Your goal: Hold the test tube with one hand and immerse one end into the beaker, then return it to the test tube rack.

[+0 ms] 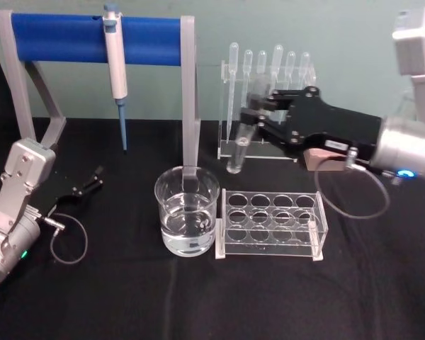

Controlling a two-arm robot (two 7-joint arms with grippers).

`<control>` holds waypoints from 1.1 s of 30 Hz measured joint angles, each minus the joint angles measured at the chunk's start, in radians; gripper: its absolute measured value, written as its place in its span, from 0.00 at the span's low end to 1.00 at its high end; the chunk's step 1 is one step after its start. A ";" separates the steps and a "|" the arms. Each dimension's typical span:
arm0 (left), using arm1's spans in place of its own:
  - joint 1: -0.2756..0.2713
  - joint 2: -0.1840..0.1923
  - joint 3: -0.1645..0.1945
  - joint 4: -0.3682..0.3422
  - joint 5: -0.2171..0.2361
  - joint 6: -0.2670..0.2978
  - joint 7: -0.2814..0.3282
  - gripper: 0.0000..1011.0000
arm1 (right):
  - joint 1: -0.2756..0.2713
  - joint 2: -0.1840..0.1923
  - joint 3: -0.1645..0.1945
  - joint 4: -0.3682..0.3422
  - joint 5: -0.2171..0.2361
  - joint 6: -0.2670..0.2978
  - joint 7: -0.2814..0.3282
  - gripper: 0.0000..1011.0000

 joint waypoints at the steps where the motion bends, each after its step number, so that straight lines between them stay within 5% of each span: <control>1: 0.000 0.000 0.000 0.000 0.000 0.000 0.000 0.99 | -0.012 0.017 0.010 -0.007 0.006 -0.007 -0.001 0.23; 13: 0.000 0.000 0.000 0.000 0.000 0.000 0.000 0.99 | -0.119 0.108 0.064 -0.023 0.041 -0.065 0.017 0.23; 33: 0.000 0.000 0.000 0.000 0.000 0.000 0.000 0.99 | -0.160 0.086 0.046 0.032 0.017 -0.087 0.038 0.23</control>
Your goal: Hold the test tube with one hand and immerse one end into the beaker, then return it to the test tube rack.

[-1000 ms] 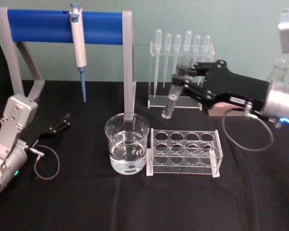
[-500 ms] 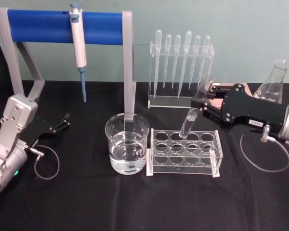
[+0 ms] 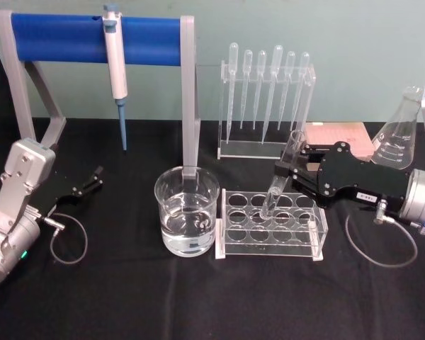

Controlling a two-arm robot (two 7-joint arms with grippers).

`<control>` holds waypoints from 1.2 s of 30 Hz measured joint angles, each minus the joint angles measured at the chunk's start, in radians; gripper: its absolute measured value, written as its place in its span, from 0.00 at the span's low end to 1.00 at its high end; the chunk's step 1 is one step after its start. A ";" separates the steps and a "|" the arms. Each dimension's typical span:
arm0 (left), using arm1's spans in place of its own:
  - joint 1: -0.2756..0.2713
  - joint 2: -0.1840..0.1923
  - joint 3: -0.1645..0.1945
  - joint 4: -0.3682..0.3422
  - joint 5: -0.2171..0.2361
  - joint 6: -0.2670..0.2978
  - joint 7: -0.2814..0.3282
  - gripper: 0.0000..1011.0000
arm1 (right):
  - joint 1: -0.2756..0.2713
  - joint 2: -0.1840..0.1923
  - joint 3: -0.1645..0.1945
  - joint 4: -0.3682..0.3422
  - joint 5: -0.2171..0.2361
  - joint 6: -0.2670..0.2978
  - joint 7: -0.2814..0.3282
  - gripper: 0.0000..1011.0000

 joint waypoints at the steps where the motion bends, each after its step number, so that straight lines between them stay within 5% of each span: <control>1: 0.000 0.000 0.000 0.000 0.000 0.000 0.000 0.99 | 0.000 0.000 0.000 0.000 0.000 0.000 0.000 0.23; 36: 0.000 0.000 0.000 0.000 0.000 0.000 0.000 0.99 | -0.027 -0.071 -0.022 0.110 -0.085 -0.077 0.008 0.23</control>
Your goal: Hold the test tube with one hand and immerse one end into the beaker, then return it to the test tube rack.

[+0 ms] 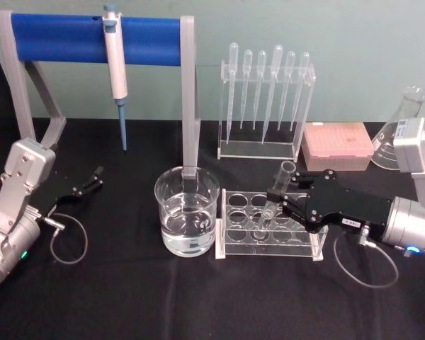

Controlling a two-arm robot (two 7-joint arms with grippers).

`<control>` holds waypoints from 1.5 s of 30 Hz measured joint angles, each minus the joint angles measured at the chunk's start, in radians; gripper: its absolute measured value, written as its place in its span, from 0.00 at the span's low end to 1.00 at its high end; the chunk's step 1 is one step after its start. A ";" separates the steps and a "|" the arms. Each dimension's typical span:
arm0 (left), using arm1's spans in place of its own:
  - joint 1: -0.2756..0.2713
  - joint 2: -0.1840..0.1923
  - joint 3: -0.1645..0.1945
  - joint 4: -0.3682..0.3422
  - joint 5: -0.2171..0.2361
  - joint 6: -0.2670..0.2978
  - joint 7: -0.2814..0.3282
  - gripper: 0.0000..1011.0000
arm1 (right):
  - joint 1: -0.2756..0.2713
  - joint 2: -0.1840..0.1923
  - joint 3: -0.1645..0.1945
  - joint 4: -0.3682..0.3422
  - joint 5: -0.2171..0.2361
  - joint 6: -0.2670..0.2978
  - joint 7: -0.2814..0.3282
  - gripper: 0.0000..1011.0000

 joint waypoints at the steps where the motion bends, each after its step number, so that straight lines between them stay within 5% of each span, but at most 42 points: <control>1: 0.000 0.000 0.000 0.000 0.000 0.000 0.000 0.99 | 0.000 -0.001 -0.001 0.001 -0.004 -0.002 0.000 0.23; 27: 0.000 0.000 0.000 0.000 0.000 0.000 0.000 0.99 | -0.013 -0.020 0.000 0.017 -0.044 -0.021 -0.014 0.23; 45: 0.000 0.000 0.000 0.000 0.000 0.000 0.000 0.99 | -0.014 -0.018 0.003 0.008 -0.042 -0.025 -0.017 0.76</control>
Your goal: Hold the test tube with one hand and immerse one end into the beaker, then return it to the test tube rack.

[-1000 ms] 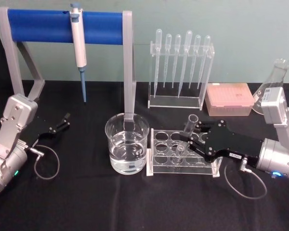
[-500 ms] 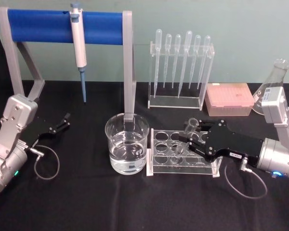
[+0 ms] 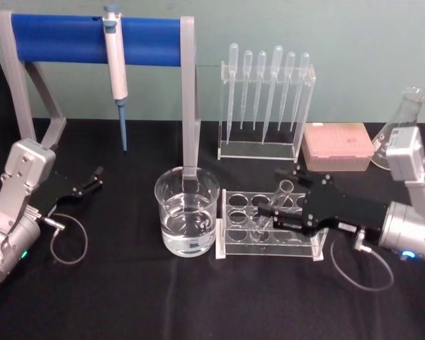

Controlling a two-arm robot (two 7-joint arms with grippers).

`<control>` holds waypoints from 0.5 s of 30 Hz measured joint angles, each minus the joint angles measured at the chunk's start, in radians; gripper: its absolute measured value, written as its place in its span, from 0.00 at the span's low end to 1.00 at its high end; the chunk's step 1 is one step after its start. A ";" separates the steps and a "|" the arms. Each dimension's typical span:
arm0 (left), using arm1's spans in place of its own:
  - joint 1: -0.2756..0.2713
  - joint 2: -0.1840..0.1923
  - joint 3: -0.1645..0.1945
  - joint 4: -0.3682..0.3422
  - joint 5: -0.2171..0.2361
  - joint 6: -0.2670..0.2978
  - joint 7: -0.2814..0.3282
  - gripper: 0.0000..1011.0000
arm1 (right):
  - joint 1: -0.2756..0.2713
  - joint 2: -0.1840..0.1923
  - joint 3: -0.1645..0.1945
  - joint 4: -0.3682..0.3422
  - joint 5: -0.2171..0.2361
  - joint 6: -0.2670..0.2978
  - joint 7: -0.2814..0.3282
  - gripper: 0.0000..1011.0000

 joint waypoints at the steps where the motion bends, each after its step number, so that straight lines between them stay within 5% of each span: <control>1: 0.000 0.000 0.000 0.000 0.000 0.000 0.000 0.99 | -0.006 0.003 0.010 -0.014 0.001 -0.008 -0.004 0.81; 9: 0.000 0.000 0.000 0.000 0.000 0.000 0.000 0.99 | -0.040 0.022 0.060 -0.084 0.031 -0.034 -0.011 0.99; 15: 0.000 0.000 0.000 0.000 0.000 0.000 0.000 0.99 | -0.086 0.040 0.131 -0.164 0.088 -0.060 -0.027 0.99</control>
